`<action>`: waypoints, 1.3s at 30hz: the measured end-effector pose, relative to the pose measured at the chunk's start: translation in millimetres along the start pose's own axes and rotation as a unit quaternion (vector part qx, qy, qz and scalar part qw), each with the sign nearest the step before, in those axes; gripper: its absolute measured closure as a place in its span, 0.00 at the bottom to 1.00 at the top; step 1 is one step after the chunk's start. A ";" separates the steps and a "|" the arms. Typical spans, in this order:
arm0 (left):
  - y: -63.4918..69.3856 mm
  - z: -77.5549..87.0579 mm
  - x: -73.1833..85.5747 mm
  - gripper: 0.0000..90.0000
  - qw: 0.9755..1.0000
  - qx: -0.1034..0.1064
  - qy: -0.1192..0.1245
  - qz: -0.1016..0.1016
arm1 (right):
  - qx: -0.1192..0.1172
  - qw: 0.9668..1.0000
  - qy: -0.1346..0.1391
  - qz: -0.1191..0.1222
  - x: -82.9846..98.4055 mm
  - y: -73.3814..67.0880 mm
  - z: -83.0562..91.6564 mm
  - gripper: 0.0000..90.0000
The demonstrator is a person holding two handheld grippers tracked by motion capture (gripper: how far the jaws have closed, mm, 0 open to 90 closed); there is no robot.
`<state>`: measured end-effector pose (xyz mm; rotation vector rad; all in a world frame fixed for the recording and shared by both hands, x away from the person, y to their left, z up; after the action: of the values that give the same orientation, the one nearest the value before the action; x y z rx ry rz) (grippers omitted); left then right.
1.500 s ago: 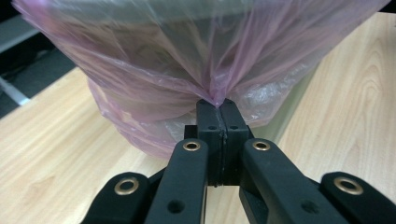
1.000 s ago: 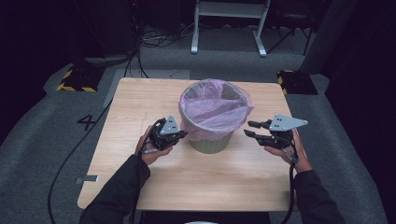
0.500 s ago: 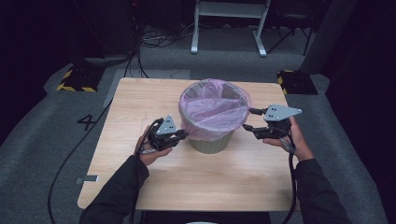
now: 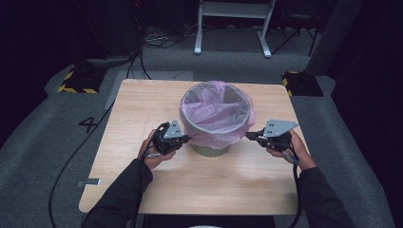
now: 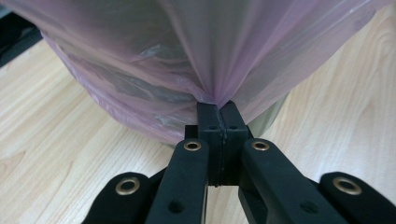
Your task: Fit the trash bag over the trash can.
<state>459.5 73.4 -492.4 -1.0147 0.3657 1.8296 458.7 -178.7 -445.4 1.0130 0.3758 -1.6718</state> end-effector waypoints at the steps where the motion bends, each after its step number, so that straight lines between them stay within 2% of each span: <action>1: -0.9 -2.4 3.0 1.00 1.000 -0.003 -0.008 -0.003 | -0.004 1.000 -0.004 -0.003 2.7 -0.2 -3.1 1.00; 3: -2.7 -7.1 9.7 1.00 1.000 -0.007 -0.022 -0.002 | -0.001 1.000 -0.014 -0.012 7.6 2.3 -7.8 1.00; 5: -5.7 -9.7 14.9 0.98 1.000 -0.014 -0.024 0.013 | -0.006 0.999 -0.026 -0.025 13.6 3.9 -12.8 1.00; 6: -8.2 -10.1 17.5 0.90 0.999 -0.018 -0.027 0.023 | -0.004 0.999 -0.034 -0.032 17.2 5.7 -15.5 1.00; 8: -8.3 -7.6 20.7 0.83 0.999 -0.011 -0.018 0.035 | -0.004 0.998 -0.048 -0.051 24.2 8.5 -18.5 0.99; 9: -8.2 -5.6 22.0 0.75 0.999 -0.015 -0.017 0.036 | -0.007 0.997 -0.048 -0.061 25.9 9.3 -18.2 0.91; 10: -8.4 -3.2 24.0 0.63 0.999 -0.017 -0.025 0.036 | -0.009 0.997 -0.048 -0.067 26.8 9.6 -16.7 0.81; 11: -7.0 -0.9 25.7 0.52 0.999 -0.015 -0.029 0.043 | -0.001 0.996 -0.047 -0.073 26.7 11.1 -14.0 0.67; 12: -5.1 2.5 27.1 0.46 0.998 -0.014 -0.027 0.046 | 0.003 0.996 -0.043 -0.082 25.7 12.2 -10.2 0.58; 14: 0.5 10.6 28.6 0.37 0.999 -0.012 -0.014 0.044 | -0.012 0.995 -0.029 -0.093 22.4 8.6 0.4 0.40; 15: 3.0 14.2 30.0 0.32 0.999 -0.014 -0.013 0.046 | -0.014 0.995 -0.019 -0.097 19.5 6.6 6.7 0.34; 16: 5.5 16.9 31.9 0.26 0.999 -0.015 -0.014 0.049 | -0.010 0.995 -0.006 -0.103 16.2 6.0 13.8 0.32; 19: 16.2 20.5 41.6 0.19 0.998 -0.009 -0.030 0.052 | -0.002 0.994 0.036 -0.106 -0.1 0.9 37.1 0.22; 23: 31.4 18.7 57.7 0.18 0.997 -0.008 -0.055 0.046 | 0.022 0.993 0.070 -0.088 -29.9 -4.0 59.6 0.25; 26: 42.7 16.3 67.4 0.17 0.997 -0.007 -0.066 0.040 | 0.035 0.993 0.079 -0.078 -52.7 -3.0 64.3 0.26; 28: 48.6 14.5 73.0 0.17 0.997 0.003 -0.070 0.045 | 0.036 0.992 0.090 -0.082 -68.2 -0.6 64.2 0.26; 31: 54.2 12.8 78.9 0.17 0.996 0.015 -0.075 0.049 | 0.040 0.991 0.097 -0.083 -88.6 5.3 58.7 0.26; 33: 55.9 12.2 80.6 0.17 0.996 0.019 -0.077 0.050 | 0.043 0.991 0.092 -0.090 -98.4 11.4 50.6 0.27; 39: 58.3 8.2 83.0 0.17 0.996 0.027 -0.077 0.047 | 0.042 0.992 0.057 -0.105 -109.5 26.2 17.7 0.28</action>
<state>390.8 101.0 -562.3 -0.8256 0.3732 1.9582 479.4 -131.1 -344.0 1.1678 0.5047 -1.8362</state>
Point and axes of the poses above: each handheld gripper's, and its own axes: z roughly backward along the jaws, x roughly out of its underside, y roughly to its right, the point moved 9 cm from there along -z, roughly forward along the jaws, and after that the axes turned 4 degrees about -z, right-handed, at the moved point
